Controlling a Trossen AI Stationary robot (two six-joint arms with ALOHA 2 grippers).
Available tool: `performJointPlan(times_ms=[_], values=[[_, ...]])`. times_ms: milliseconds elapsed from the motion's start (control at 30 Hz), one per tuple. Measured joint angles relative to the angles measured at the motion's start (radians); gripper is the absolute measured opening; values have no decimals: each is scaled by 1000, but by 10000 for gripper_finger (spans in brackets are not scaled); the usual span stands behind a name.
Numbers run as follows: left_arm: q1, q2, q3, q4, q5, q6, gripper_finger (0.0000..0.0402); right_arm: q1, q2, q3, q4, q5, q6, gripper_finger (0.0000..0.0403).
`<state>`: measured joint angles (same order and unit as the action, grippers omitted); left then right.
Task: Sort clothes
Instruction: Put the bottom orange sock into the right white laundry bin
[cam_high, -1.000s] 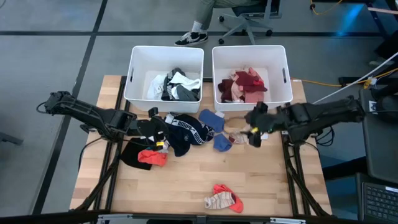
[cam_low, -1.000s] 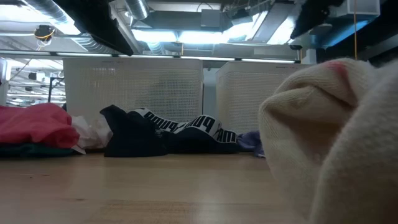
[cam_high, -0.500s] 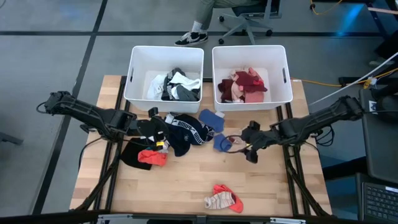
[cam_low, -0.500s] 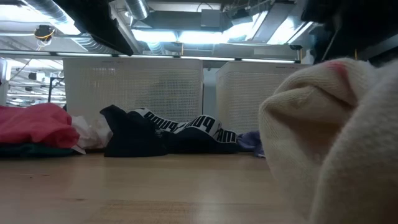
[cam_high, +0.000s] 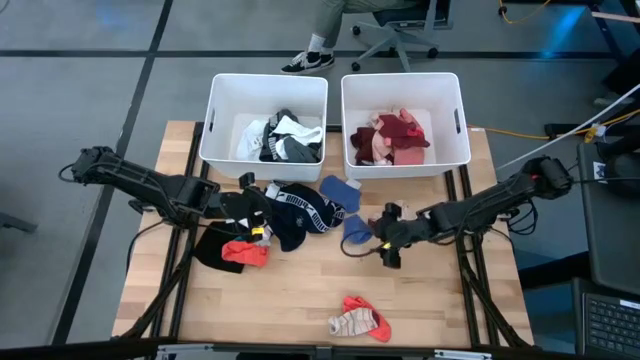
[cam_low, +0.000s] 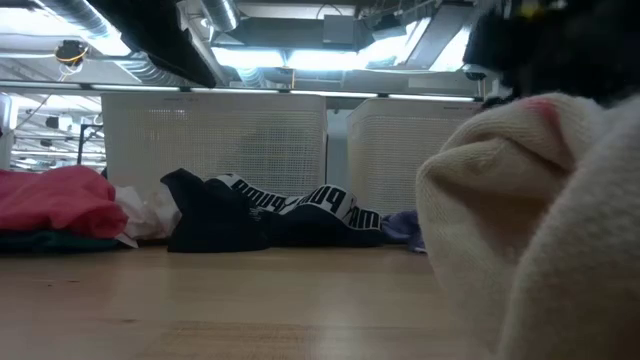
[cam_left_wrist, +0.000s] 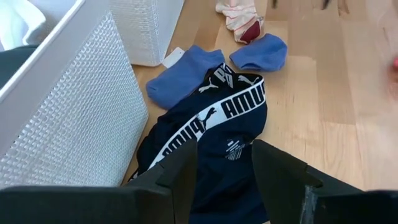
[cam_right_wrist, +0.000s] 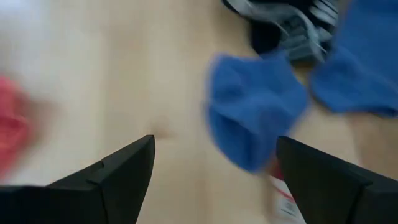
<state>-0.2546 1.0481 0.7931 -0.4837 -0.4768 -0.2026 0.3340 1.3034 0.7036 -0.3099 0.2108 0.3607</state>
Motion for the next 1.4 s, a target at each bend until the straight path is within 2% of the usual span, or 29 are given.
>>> performJointPlan(times_ms=[133, 233, 400, 500, 567, 833, 1233, 1300, 1400], values=[[0, 0, -1, -4, 0, 0, 145, -1, 43, -1, -75, 99, -1, 335], [0, 0, -1, -3, 0, 0, 145, -1, 57, -1, -60, 87, 6, 335], [0, 0, -1, -2, 0, 0, 145, 0, 75, -1, 40, -85, 12, 335], [0, 0, -1, -2, 0, 0, 145, 2, 99, -1, 156, -205, 56, 335], [0, 0, -1, -3, 0, 0, 145, 22, 126, -1, 233, -246, 77, 335], [0, 0, -2, -2, 0, 3, 145, 126, 264, 7, 475, -236, 109, 335], [0, 0, -2, -6, 0, -19, 145, 220, 474, 163, 490, -224, 166, 333], [0, 0, -2, -6, 0, -16, 145, 219, 498, 172, 487, -212, 171, 323], [0, 0, -2, -6, 0, -3, 145, 203, 523, 182, 487, -232, 212, 285]])
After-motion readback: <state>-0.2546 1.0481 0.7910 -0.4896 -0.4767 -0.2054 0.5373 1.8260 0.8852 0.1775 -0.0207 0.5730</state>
